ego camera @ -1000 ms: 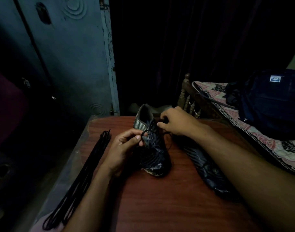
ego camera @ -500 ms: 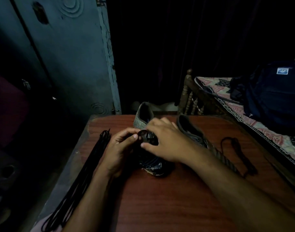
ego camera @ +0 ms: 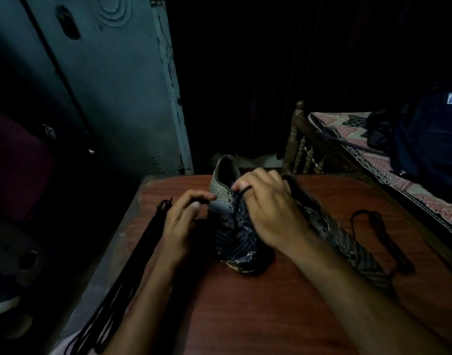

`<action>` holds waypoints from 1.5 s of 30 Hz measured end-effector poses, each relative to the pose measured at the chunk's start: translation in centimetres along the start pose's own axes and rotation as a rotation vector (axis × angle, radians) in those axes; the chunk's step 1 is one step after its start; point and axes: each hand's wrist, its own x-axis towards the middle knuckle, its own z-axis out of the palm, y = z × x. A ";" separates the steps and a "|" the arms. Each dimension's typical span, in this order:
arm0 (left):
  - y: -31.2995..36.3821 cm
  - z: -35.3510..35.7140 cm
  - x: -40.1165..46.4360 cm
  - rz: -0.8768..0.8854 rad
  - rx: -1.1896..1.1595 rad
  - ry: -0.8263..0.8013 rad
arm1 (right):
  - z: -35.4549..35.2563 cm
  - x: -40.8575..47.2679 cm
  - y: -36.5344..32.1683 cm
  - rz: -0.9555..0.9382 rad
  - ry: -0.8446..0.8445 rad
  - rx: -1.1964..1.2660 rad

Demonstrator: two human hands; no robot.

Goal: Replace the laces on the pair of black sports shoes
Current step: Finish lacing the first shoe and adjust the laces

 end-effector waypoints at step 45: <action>5.3 -1.3 -7.1 0.109 0.785 0.152 | 1.8 -1.5 2.3 0.122 0.200 0.776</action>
